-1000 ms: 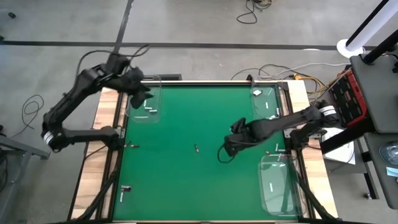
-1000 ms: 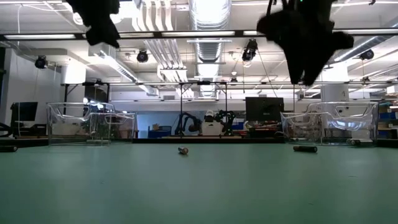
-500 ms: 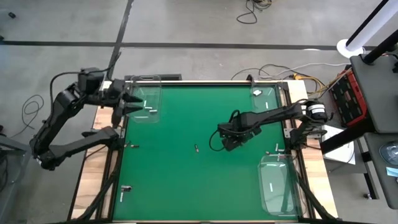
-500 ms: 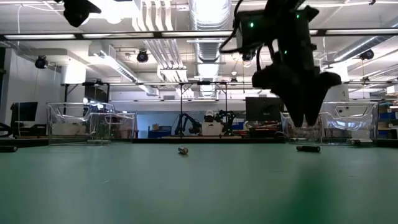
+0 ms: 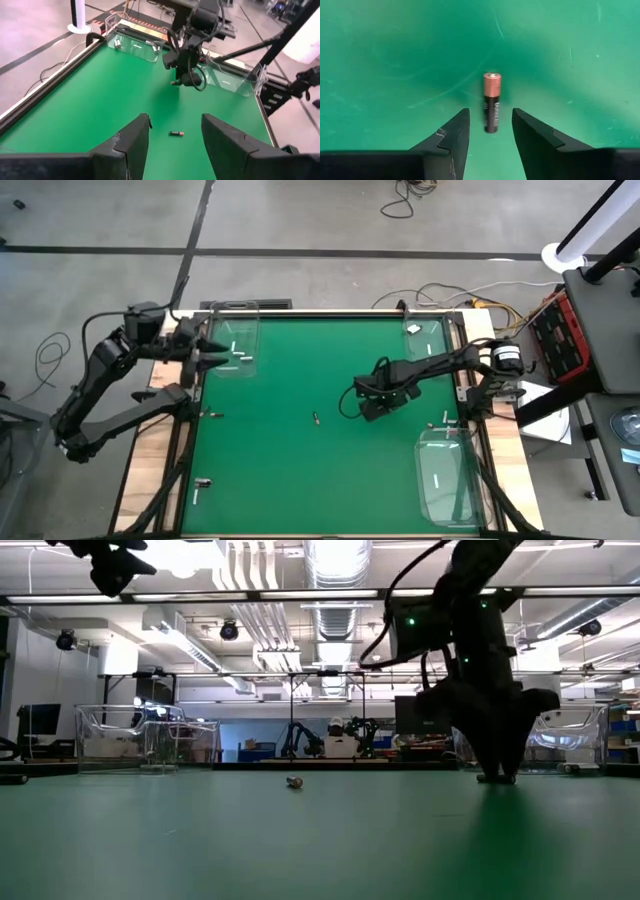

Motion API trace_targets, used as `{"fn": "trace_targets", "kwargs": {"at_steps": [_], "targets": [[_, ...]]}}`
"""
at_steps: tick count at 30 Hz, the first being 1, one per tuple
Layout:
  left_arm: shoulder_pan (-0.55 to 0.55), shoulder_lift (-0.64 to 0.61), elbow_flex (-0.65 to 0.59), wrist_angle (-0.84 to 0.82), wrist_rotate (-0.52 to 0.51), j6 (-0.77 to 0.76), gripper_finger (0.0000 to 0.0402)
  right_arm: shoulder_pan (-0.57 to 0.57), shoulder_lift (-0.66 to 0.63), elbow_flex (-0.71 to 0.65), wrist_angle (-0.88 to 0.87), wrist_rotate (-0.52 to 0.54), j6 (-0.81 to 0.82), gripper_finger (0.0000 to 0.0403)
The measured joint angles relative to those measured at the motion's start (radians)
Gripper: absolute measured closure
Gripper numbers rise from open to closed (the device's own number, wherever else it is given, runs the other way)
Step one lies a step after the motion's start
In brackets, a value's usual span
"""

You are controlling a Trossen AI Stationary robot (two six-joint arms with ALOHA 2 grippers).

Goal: Sort batteries
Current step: Put the black battery into the bottom right transparent bin

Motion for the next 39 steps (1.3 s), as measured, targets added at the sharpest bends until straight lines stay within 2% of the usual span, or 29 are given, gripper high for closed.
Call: {"fn": "trace_targets", "kwargs": {"at_steps": [9,21,24,28,33,39], "targets": [[0.000,0.004,-0.041,0.126,0.000,-0.074,0.0238,-0.006,0.021,-0.045,0.081,-0.010,-0.040,0.0295],[0.000,-0.018,-0.039,0.382,0.029,-0.172,0.0238,-0.010,0.033,-0.072,0.115,-0.001,-0.030,0.0380],[0.000,-0.010,-0.039,0.439,0.032,-0.198,0.0238,-0.010,0.026,-0.059,0.099,0.006,-0.045,0.0383],[0.000,-0.004,-0.039,0.466,0.078,-0.202,0.0238,0.001,-0.004,-0.007,0.020,0.036,-0.089,0.0383],[0.000,-0.003,-0.039,0.465,0.078,-0.196,0.0238,0.045,-0.091,0.128,-0.122,0.047,-0.172,0.0383],[0.000,-0.002,-0.039,0.465,0.079,-0.180,0.0238,0.228,-0.194,0.298,-0.273,0.044,-0.315,0.0384]]}}
